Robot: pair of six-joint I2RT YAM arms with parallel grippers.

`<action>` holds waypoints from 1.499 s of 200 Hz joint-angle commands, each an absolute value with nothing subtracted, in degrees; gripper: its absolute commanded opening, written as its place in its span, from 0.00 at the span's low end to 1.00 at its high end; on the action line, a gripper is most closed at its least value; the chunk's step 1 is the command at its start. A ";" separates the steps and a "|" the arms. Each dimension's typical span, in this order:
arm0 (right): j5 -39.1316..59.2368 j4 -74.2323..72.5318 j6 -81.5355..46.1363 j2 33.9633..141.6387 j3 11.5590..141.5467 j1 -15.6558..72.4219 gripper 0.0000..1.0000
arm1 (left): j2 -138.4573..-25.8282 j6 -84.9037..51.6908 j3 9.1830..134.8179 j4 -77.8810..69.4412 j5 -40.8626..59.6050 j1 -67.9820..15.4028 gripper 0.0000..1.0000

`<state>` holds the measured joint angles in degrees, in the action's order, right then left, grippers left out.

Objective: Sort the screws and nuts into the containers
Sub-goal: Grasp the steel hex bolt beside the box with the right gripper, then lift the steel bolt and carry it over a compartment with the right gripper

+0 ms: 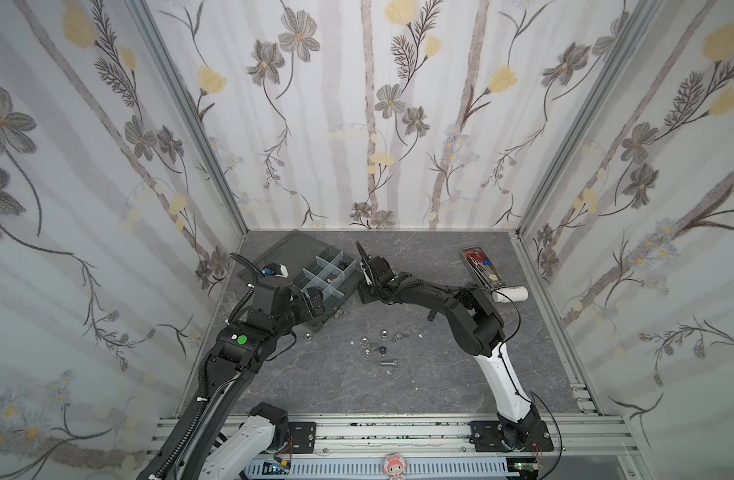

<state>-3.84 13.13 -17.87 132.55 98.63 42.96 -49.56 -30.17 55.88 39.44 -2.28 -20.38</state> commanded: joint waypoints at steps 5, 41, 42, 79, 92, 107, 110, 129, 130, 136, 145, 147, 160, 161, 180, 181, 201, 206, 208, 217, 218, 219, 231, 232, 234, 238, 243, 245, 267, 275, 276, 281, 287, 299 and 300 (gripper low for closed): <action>-5.54 18.78 -18.19 132.19 98.48 43.24 0.67 | -49.56 -30.24 56.16 39.15 -2.20 -20.32 1.00; -5.98 18.92 -18.94 131.78 98.53 43.33 0.60 | -49.43 -30.15 56.24 39.28 -2.31 -20.35 1.00; -6.04 18.95 -19.04 131.82 98.53 43.33 0.60 | -49.46 -30.15 56.25 39.24 -2.34 -20.32 1.00; -6.39 19.42 -19.34 131.65 98.55 43.42 0.50 | -49.42 -30.15 56.49 39.22 -2.48 -20.30 1.00; -6.48 19.66 -19.33 131.42 98.55 43.46 0.46 | -49.41 -30.16 56.69 39.23 -2.50 -20.35 1.00; -6.73 19.70 -19.38 130.79 98.28 43.50 0.42 | -49.35 -30.40 56.98 39.28 -2.47 -20.32 1.00; -6.76 19.69 -19.43 130.61 98.20 43.51 0.41 | -49.25 -30.35 57.08 39.23 -2.46 -20.37 1.00; -6.86 18.79 -19.58 128.65 97.20 43.59 0.40 | -49.16 -30.32 57.63 39.53 -2.50 -20.37 1.00; -6.90 18.69 -19.59 128.43 97.14 43.59 0.40 | -49.14 -30.32 57.64 39.54 -2.53 -20.34 1.00; -6.82 18.59 -19.60 127.90 96.91 43.60 0.39 | -49.13 -30.37 57.81 39.55 -2.55 -20.30 1.00; -6.73 18.46 -19.60 127.05 96.86 43.68 0.39 | -49.18 -30.34 58.07 39.69 -2.55 -20.31 1.00; -6.65 18.39 -19.60 126.84 96.81 43.70 0.39 | -49.19 -30.33 58.16 39.76 -2.55 -20.30 1.00; -6.02 17.99 -19.58 125.72 96.86 43.76 0.39 | -49.10 -30.41 58.49 39.90 -2.55 -20.35 1.00; -5.95 17.96 -19.59 125.66 96.86 43.77 0.39 | -49.11 -30.36 58.47 39.90 -2.55 -20.37 1.00; -4.96 16.89 -19.59 124.08 96.86 43.95 0.38 | -48.91 -30.34 58.70 40.03 -2.55 -20.31 1.00; -4.94 16.75 -19.59 124.00 96.86 43.99 0.38 | -48.93 -30.33 58.71 40.01 -2.55 -20.31 1.00; -3.56 15.08 -19.60 123.05 97.15 44.21 0.37 | -48.72 -30.13 58.97 40.40 -2.44 -20.30 1.00; -3.16 14.80 -19.60 122.96 97.41 44.31 0.37 | -48.69 -30.07 58.97 40.51 -2.52 -20.35 1.00; -2.99 14.69 -19.58 122.96 97.57 44.30 0.37 | -48.60 -30.06 58.97 40.56 -2.54 -20.31 1.00; -2.37 14.43 -19.69 123.14 98.41 44.37 0.37 | -48.30 -29.98 58.91 40.53 -2.63 -20.30 1.00; -2.28 14.38 -19.69 123.23 98.47 44.42 0.37 | -48.32 -30.02 58.90 40.52 -2.63 -20.30 1.00; -2.24 14.40 -19.64 123.27 98.58 44.40 0.37 | -48.33 -30.04 58.89 40.52 -2.64 -20.30 1.00; -1.57 13.85 -19.66 123.45 99.77 44.47 0.37 | -48.17 -29.96 58.89 40.54 -2.64 -20.34 1.00; -1.49 13.74 -19.68 123.43 99.85 44.47 0.37 | -48.17 -29.97 58.89 40.53 -2.64 -20.32 1.00; -1.36 13.54 -19.71 123.54 99.98 44.47 0.37 | -48.12 -29.97 58.89 40.52 -2.64 -20.31 1.00; -1.18 13.29 -19.77 123.64 100.31 44.54 0.37 | -48.09 -29.89 58.89 40.52 -2.64 -20.34 1.00; -1.04 12.84 -19.86 123.79 100.71 44.56 0.37 | -48.11 -29.84 58.89 40.57 -2.64 -20.30 1.00; -0.92 12.66 -19.93 123.87 100.83 44.60 0.37 | -48.08 -29.81 58.89 40.53 -2.64 -20.30 1.00; 0.19 10.31 -20.45 124.60 102.00 44.82 0.37 | -47.99 -29.79 58.80 40.62 -2.73 -20.38 1.00; 0.59 9.68 -20.69 124.95 102.52 44.99 0.36 | -47.90 -29.79 58.86 40.61 -2.71 -20.32 1.00; 0.65 9.59 -20.76 125.01 102.59 44.99 0.36 | -47.86 -29.79 58.79 40.61 -2.68 -20.31 1.00; 0.78 9.32 -20.87 125.24 103.00 45.08 0.36 | -47.81 -29.74 58.71 40.64 -2.57 -20.38 1.00; 1.04 8.91 -21.05 125.64 103.42 45.17 0.36 | -47.80 -29.71 58.72 40.71 -2.59 -20.30 1.00; 1.56 7.89 -21.32 126.28 104.09 45.26 0.36 | -47.69 -29.63 58.75 40.87 -2.64 -20.31 1.00; 1.57 7.86 -21.38 126.34 104.12 45.26 0.36 | -47.71 -29.63 58.73 40.87 -2.64 -20.31 1.00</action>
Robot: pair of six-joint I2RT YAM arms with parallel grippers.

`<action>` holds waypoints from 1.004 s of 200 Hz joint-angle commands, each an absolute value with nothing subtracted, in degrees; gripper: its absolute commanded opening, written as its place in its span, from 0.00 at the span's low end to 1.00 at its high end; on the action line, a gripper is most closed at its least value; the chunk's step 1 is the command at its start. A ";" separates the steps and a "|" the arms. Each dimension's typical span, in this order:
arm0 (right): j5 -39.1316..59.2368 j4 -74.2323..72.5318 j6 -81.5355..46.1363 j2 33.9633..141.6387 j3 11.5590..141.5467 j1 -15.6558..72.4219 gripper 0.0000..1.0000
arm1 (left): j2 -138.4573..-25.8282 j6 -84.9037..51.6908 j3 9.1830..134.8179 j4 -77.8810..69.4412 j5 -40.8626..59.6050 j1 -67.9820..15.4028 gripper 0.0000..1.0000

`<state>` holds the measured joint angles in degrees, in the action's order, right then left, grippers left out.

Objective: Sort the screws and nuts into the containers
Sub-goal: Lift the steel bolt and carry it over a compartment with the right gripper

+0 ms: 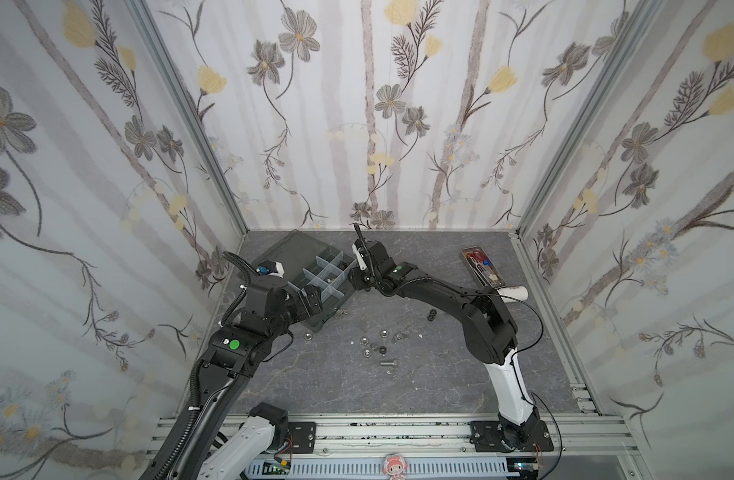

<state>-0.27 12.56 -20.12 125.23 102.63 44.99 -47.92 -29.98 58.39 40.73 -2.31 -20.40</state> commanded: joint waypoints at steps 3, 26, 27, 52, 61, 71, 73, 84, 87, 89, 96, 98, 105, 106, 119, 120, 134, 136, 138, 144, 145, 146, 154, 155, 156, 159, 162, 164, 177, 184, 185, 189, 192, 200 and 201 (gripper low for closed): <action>1.68 7.56 -21.48 126.50 104.28 45.26 0.36 | -47.71 -29.64 58.71 40.90 -2.64 -20.30 1.00; 3.09 4.72 -22.55 127.70 104.91 45.42 0.36 | -47.47 -29.69 58.54 40.87 -2.77 -20.32 1.00; 3.13 4.60 -22.57 127.75 104.93 45.38 0.36 | -47.47 -29.65 58.49 40.87 -2.75 -20.31 1.00; 4.62 1.25 -23.96 129.45 105.70 45.53 0.35 | -47.45 -29.51 58.19 40.78 -2.75 -20.37 1.00; 5.20 0.17 -24.47 130.32 106.16 45.53 0.35 | -47.30 -29.44 58.05 40.71 -2.81 -20.30 1.00; 5.66 -0.74 -24.96 131.28 106.78 45.53 0.35 | -47.33 -29.38 57.93 40.72 -3.03 -20.33 1.00; 5.97 -1.13 -25.16 131.61 107.03 45.53 0.35 | -47.36 -29.41 57.90 40.72 -3.06 -20.31 1.00; 6.80 -1.94 -25.74 132.72 108.04 45.53 0.35 | -47.28 -29.38 57.83 40.74 -3.08 -20.34 1.00; 6.98 -2.08 -25.83 133.13 108.23 45.60 0.35 | -47.29 -29.43 57.83 40.71 -3.02 -20.33 1.00; 7.11 -2.21 -25.95 133.35 108.53 45.61 0.35 | -47.22 -29.44 57.83 40.76 -3.04 -20.35 1.00; 7.35 -2.43 -26.16 134.07 109.22 45.62 0.35 | -46.98 -29.45 57.83 40.77 -2.90 -20.37 1.00; 7.49 -2.50 -26.18 134.24 109.37 45.68 0.35 | -46.95 -29.44 57.72 40.76 -2.90 -20.34 1.00; 7.69 -2.76 -26.32 135.01 110.04 45.70 0.35 | -46.64 -29.51 57.58 40.78 -2.85 -20.24 1.00; 7.71 -2.78 -26.34 135.09 110.08 45.70 0.35 | -46.61 -29.48 57.53 40.78 -2.83 -20.27 1.00; 8.07 -3.26 -26.66 136.15 111.08 45.78 0.35 | -46.03 -29.45 57.31 41.07 -2.90 -20.30 1.00; 8.15 -3.32 -26.77 136.28 111.16 45.79 0.35 | -46.00 -29.45 57.26 41.06 -2.94 -20.30 1.00; 8.67 -3.89 -27.00 137.18 111.83 45.79 0.35 | -45.41 -29.44 57.06 41.33 -3.08 -20.35 1.00; 8.68 -3.92 -27.08 137.19 111.86 45.79 0.35 | -45.32 -29.35 56.96 41.38 -3.08 -20.34 1.00; 8.70 -4.07 -27.10 137.42 111.96 45.83 0.35 | -45.21 -29.36 56.89 41.44 -3.08 -20.31 1.00; 8.78 -4.36 -27.24 137.61 112.14 45.88 0.35 | -45.04 -29.31 56.79 41.47 -3.08 -20.30 1.00; 8.74 -4.38 -27.24 137.67 112.10 45.92 0.35 | -45.02 -29.29 56.78 41.52 -3.08 -20.30 1.00; 8.82 -4.50 -27.29 137.78 112.07 45.96 0.35 | -45.01 -29.28 56.74 41.50 -3.08 -20.30 1.00; 8.81 -4.83 -27.41 138.05 112.16 46.03 0.35 | -44.79 -29.27 56.52 41.51 -2.93 -20.32 1.00; 8.80 -4.92 -27.42 138.06 112.16 46.04 0.35 | -44.76 -29.27 56.52 41.54 -2.91 -20.31 1.00; 8.79 -4.96 -27.46 138.11 112.15 46.05 0.35 | -44.75 -29.27 56.52 41.56 -2.91 -20.31 1.00; 8.79 -5.19 -27.53 138.21 112.15 46.05 0.35 | -44.67 -29.33 56.37 41.50 -2.84 -20.30 1.00; 8.75 -5.45 -27.63 138.39 112.21 46.12 0.35 | -44.65 -29.28 56.34 41.55 -2.77 -20.30 1.00; 8.73 -5.63 -27.67 138.48 112.23 46.14 0.35 | -44.65 -29.27 56.23 41.50 -2.69 -20.32 1.00; 8.70 -6.37 -28.11 139.21 112.84 46.20 0.35 | -44.56 -29.36 56.07 41.58 -2.49 -20.30 1.00; 8.60 -6.50 -28.28 139.96 113.68 46.16 0.35 | -44.52 -29.44 55.99 41.64 -2.33 -20.30 1.00; 8.56 -6.46 -28.29 140.03 113.80 46.19 0.35 | -44.49 -29.40 55.99 41.61 -2.35 -20.30 1.00; 8.59 -6.33 -28.34 140.48 114.33 46.23 0.35 | -44.47 -29.39 55.99 41.71 -2.29 -20.34 1.00; 8.57 -6.33 -28.45 140.76 114.95 46.23 0.36 | -44.47 -29.36 55.99 41.67 -2.33 -20.31 1.00; 8.44 -5.94 -28.52 141.82 116.40 46.23 0.36 | -44.38 -29.34 56.02 41.81 -2.29 -20.34 1.00; 8.44 -5.92 -28.54 141.92 116.56 46.23 0.36 | -44.38 -29.35 56.00 41.87 -2.29 -20.32 1.00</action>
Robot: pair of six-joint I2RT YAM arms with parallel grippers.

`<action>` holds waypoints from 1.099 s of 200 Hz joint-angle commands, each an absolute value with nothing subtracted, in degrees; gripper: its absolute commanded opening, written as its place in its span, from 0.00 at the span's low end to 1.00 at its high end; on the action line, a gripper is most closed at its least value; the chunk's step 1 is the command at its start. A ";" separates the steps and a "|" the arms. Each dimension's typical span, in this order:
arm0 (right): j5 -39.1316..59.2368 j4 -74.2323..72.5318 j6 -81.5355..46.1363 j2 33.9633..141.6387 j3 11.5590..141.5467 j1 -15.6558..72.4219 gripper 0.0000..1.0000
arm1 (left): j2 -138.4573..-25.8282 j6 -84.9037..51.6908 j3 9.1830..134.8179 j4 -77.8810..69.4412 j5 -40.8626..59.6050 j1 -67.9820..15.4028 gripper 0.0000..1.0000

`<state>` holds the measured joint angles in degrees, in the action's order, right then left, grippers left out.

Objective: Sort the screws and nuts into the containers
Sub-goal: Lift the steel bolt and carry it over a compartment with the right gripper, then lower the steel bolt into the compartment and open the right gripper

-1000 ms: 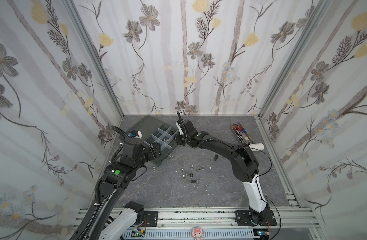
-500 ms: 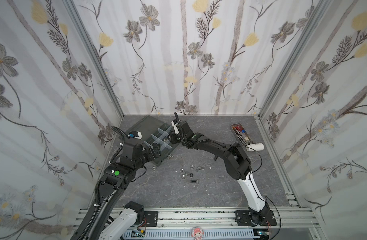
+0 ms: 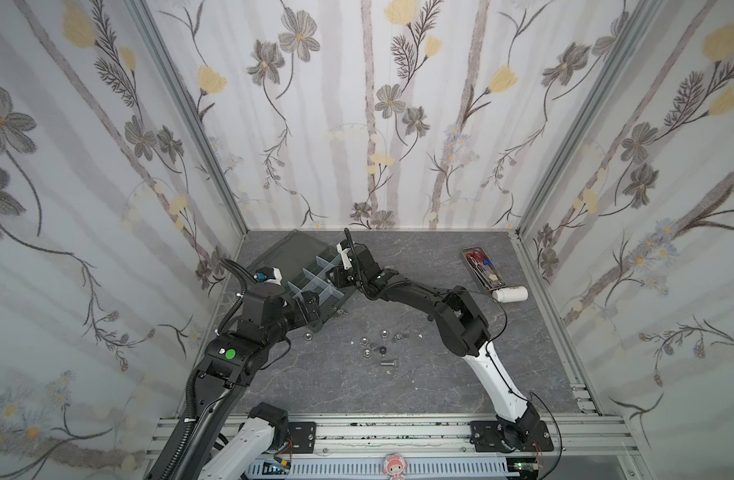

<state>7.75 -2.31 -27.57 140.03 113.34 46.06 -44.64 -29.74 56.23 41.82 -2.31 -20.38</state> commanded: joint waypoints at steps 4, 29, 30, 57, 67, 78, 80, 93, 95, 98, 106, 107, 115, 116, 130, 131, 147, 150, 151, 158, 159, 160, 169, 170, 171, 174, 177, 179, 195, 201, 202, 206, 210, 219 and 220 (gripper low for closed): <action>8.38 -5.64 -28.64 142.44 117.33 46.23 0.36 | -44.30 -29.23 55.99 41.90 -2.31 -20.34 1.00; 7.61 -5.35 -28.90 145.11 120.83 46.23 0.36 | -44.03 -29.23 55.66 42.32 -2.20 -20.30 1.00; 7.53 -5.27 -28.87 145.28 120.95 46.23 0.36 | -44.03 -29.21 55.65 42.38 -2.20 -20.30 1.00; 6.33 -5.27 -29.04 146.34 121.82 46.16 0.37 | -43.57 -29.44 55.04 42.37 -1.85 -20.30 1.00; 5.93 -4.93 -29.01 146.42 121.82 46.14 0.37 | -43.52 -29.45 54.93 42.42 -1.73 -20.30 1.00; 5.31 -4.45 -28.85 146.51 121.83 46.10 0.38 | -43.51 -29.48 54.75 42.37 -1.63 -20.30 1.00; 5.29 -4.42 -28.84 146.51 121.82 46.08 0.39 | -43.46 -29.50 54.71 42.32 -1.64 -20.32 1.00; 4.98 -3.98 -28.66 146.58 121.83 46.05 0.45 | -43.42 -29.46 54.49 42.36 -1.52 -20.33 1.00; 4.89 -3.82 -28.61 146.60 121.82 46.05 0.47 | -43.42 -29.45 54.49 42.32 -1.50 -20.31 1.00; 4.85 -3.74 -28.60 146.60 121.82 46.05 0.48 | -43.41 -29.45 54.49 42.32 -1.49 -20.38 1.00; 4.79 -3.67 -28.50 146.60 121.86 46.05 0.52 | -43.41 -29.41 54.53 42.38 -1.42 -20.30 1.00; 4.77 -3.59 -28.49 146.60 121.84 46.05 0.53 | -43.42 -29.34 54.51 42.41 -1.41 -20.30 1.00; 4.60 -3.44 -28.37 146.53 121.85 45.97 0.57 | -43.42 -29.33 54.55 42.37 -1.32 -20.30 1.00; 4.60 -3.44 -28.37 146.53 121.85 45.97 0.57 | -43.42 -29.30 54.56 42.41 -1.32 -20.30 1.00; 4.48 -3.41 -28.30 146.30 121.82 45.90 0.63 | -43.42 -29.04 54.74 42.74 -1.15 -20.30 1.00; 4.48 -3.37 -28.30 146.27 121.82 45.93 0.63 | -43.42 -29.06 54.75 42.77 -1.14 -20.30 1.00; 4.48 -3.34 -28.13 145.84 121.82 45.97 0.67 | -43.35 -28.74 54.93 43.24 -1.30 -20.32 1.00; 4.42 -3.36 -28.16 145.75 121.82 45.97 0.67 | -43.40 -28.73 54.98 43.36 -1.32 -20.31 1.00; 4.41 -3.35 -28.19 145.74 121.82 45.97 0.67 | -43.41 -28.73 55.00 43.43 -1.32 -20.35 1.00; 4.39 -3.23 -28.15 145.49 121.84 45.96 0.67 | -43.42 -28.62 55.02 43.58 -1.32 -20.35 1.00; 4.39 -3.28 -28.14 145.43 121.83 45.92 0.67 | -43.42 -28.55 55.02 43.63 -1.32 -20.37 1.00; 4.35 -3.27 -28.13 145.44 121.82 45.94 0.67 | -43.37 -28.51 55.02 43.70 -1.32 -20.38 1.00; 4.31 -2.96 -28.09 144.99 121.82 45.92 0.67 | -43.37 -28.48 55.02 43.93 -1.25 -20.35 1.00; 4.31 -2.93 -28.02 144.92 121.82 45.90 0.67 | -43.35 -28.43 55.02 43.94 -1.24 -20.32 1.00; 4.31 -2.87 -28.03 144.88 121.82 45.93 0.67 | -43.38 -28.41 55.02 43.99 -1.24 -20.31 1.00; 4.23 -2.74 -27.97 144.66 121.82 45.94 0.67 | -43.41 -28.35 55.02 44.07 -1.23 -20.35 1.00; 4.20 -2.54 -27.95 144.45 121.82 45.89 0.67 | -43.46 -28.26 55.02 44.18 -1.23 -20.31 1.00; 4.15 -2.41 -27.86 144.31 121.77 45.88 0.67 | -43.49 -28.23 55.02 44.25 -1.16 -20.30 1.00; 3.54 -1.87 -27.51 142.41 120.76 45.79 0.67 | -44.14 -27.55 55.02 44.80 -0.45 -20.33 1.00; 3.44 -2.05 -27.51 141.34 119.76 45.63 0.67 | -44.43 -27.25 54.95 44.90 -0.22 -20.31 1.00; 3.43 -2.13 -27.51 141.25 119.47 45.58 0.67 | -44.45 -27.20 54.99 44.91 -0.20 -20.31 1.00; 3.47 -2.26 -27.44 140.26 118.72 45.45 0.67 | -44.67 -26.97 54.86 44.91 -0.01 -20.38 1.00; 3.49 -2.54 -27.51 139.37 117.61 45.29 0.67 | -44.83 -26.78 54.76 44.96 0.12 -20.39 1.00; 3.51 -3.09 -27.59 137.11 115.39 44.94 0.67 | -45.15 -26.62 54.59 44.78 0.56 -20.54 1.00; 3.51 -3.13 -27.59 136.85 115.00 44.88 0.67 | -45.16 -26.62 54.58 44.76 0.59 -20.56 1.00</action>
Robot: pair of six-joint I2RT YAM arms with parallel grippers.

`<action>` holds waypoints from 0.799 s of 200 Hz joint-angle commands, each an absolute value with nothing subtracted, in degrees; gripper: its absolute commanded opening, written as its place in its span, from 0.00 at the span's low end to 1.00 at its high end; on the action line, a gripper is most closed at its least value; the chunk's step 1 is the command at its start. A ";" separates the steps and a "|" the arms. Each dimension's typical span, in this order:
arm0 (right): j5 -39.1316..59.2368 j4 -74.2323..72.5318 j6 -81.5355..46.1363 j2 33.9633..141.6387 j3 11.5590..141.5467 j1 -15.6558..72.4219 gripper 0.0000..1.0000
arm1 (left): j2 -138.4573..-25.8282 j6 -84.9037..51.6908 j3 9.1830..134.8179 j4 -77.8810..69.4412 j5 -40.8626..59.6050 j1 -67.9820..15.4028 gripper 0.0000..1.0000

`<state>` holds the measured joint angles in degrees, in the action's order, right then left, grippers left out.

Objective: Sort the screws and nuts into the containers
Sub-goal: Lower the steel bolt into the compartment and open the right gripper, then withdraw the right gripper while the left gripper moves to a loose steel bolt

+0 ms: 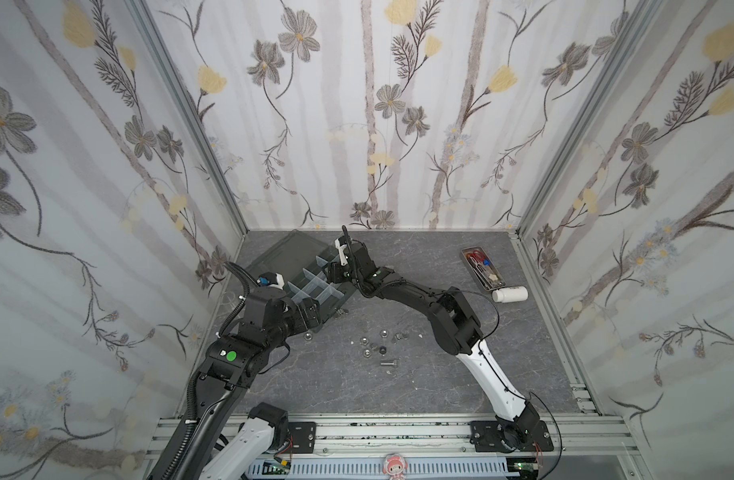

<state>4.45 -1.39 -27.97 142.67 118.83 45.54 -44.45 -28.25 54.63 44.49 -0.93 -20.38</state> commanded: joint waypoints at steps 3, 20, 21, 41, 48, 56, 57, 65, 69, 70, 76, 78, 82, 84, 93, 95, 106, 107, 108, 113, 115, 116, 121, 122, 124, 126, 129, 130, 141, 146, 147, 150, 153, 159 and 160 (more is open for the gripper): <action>3.56 -3.31 -27.60 135.94 114.09 44.71 0.67 | -45.23 -26.55 54.46 44.70 0.69 -20.63 1.00; 3.69 -4.78 -27.65 130.69 107.93 43.83 0.67 | -45.43 -26.59 54.08 44.06 1.23 -21.47 1.00; 3.69 -4.94 -27.67 130.34 107.62 43.76 0.67 | -45.48 -26.61 54.07 44.05 1.27 -21.63 1.00; 3.43 -8.22 -28.35 123.22 98.17 42.65 0.68 | -46.53 -27.48 53.54 43.48 0.33 -24.45 1.00; 3.58 -9.57 -28.66 120.69 94.60 42.06 0.68 | -47.09 -28.11 53.24 43.21 -0.62 -26.05 1.00; 3.69 -10.72 -28.93 117.82 90.78 41.54 0.67 | -47.70 -29.11 52.98 42.89 -2.00 -28.30 1.00; 3.69 -10.81 -28.96 117.53 90.30 41.47 0.67 | -47.84 -29.28 52.94 42.85 -2.23 -28.78 1.00; 3.54 -11.34 -29.05 114.86 87.20 40.93 0.68 | -48.64 -30.39 52.74 42.55 -3.97 -31.67 1.00; 3.41 -11.34 -29.05 113.65 85.57 40.67 0.68 | -48.97 -30.93 52.59 42.39 -4.81 -33.05 1.00; 3.37 -11.38 -29.03 113.34 85.19 40.59 0.68 | -49.09 -31.15 52.57 42.37 -5.04 -33.40 1.00; 3.16 -11.40 -29.07 111.39 83.36 40.23 0.68 | -49.75 -31.91 52.48 42.14 -6.22 -35.19 1.00; 2.99 -11.40 -29.02 110.73 82.43 40.09 0.68 | -50.03 -32.13 52.47 42.11 -6.65 -35.82 1.00; 2.77 -11.29 -29.07 109.48 81.00 39.77 0.68 | -50.52 -32.64 52.39 42.00 -7.38 -37.05 1.00; 2.63 -11.24 -29.09 108.87 80.28 39.67 0.68 | -50.71 -32.97 52.32 41.96 -7.73 -37.63 1.00; 2.27 -11.16 -29.10 106.05 77.25 38.76 0.68 | -51.68 -33.99 52.21 41.71 -8.98 -39.88 1.00; 2.19 -11.16 -29.18 105.42 76.44 38.63 0.68 | -51.86 -34.16 52.19 41.74 -9.25 -40.23 1.00; 1.95 -11.42 -29.59 102.00 72.54 37.42 0.68 | -52.87 -35.20 51.77 41.30 -10.48 -42.77 1.00; 1.90 -11.42 -29.61 101.71 72.13 37.34 0.68 | -52.93 -35.31 51.68 41.22 -10.56 -43.05 1.00; 1.83 -11.47 -29.61 101.44 71.75 37.22 0.68 | -53.05 -35.41 51.64 41.17 -10.60 -43.28 1.00; 1.68 -11.56 -29.73 99.95 70.15 36.67 0.68 | -53.48 -36.04 51.47 41.01 -11.08 -44.33 1.00; 1.52 -11.53 -29.80 99.37 69.35 36.59 0.68 | -53.65 -36.26 51.34 40.93 -11.25 -44.66 1.00; 1.46 -11.52 -29.80 99.08 69.17 36.44 0.68 | -53.76 -36.32 51.33 40.90 -11.34 -44.74 1.00; 1.26 -11.60 -30.03 97.69 67.66 35.81 0.68 | -54.32 -36.86 51.13 40.71 -11.70 -45.80 1.00; 1.20 -11.55 -30.09 97.41 67.36 35.66 0.68 | -54.45 -37.02 51.09 40.61 -11.78 -45.97 1.00; 1.09 -11.52 -30.18 96.88 66.76 35.44 0.68 | -54.70 -37.18 50.94 40.50 -12.00 -46.54 1.00; 0.95 -11.47 -30.22 96.38 65.93 35.20 0.68 | -54.92 -37.49 50.90 40.45 -12.23 -46.92 1.00; 0.77 -11.43 -30.33 95.64 65.24 34.84 0.68 | -55.34 -37.71 50.82 40.23 -12.48 -47.45 1.00; 0.74 -11.43 -30.37 95.37 64.83 34.78 0.68 | -55.44 -37.84 50.77 40.20 -12.57 -47.67 1.00; 0.33 -11.17 -30.84 92.59 61.69 33.36 0.68 | -56.92 -38.87 50.30 39.57 -13.59 -50.08 1.00; 0.18 -11.31 -31.14 91.83 60.26 32.91 0.68 | -57.54 -39.34 50.11 39.19 -13.99 -51.17 1.00; 0.09 -11.32 -31.17 91.79 60.06 32.76 0.68 | -57.73 -39.49 50.10 39.11 -14.02 -51.29 1.00; 0.01 -11.31 -31.18 89.89 59.19 32.43 0.68 | -58.19 -39.71 49.93 38.91 -14.23 -51.83 1.00; 0.00 -11.30 -31.40 89.09 58.48 32.09 0.69 | -58.68 -40.00 49.77 38.75 -14.34 -52.47 1.00; -0.19 -11.36 -31.47 87.92 57.17 31.41 0.69 | -59.40 -40.54 49.68 38.33 -14.54 -53.58 1.00; -0.29 -11.41 -31.51 87.50 56.68 31.19 0.69 | -59.54 -40.62 49.67 38.28 -14.56 -53.68 1.00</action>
<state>1.13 -9.87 -30.02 92.64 61.54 33.19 -57.04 -36.49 50.35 41.15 -10.79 -50.33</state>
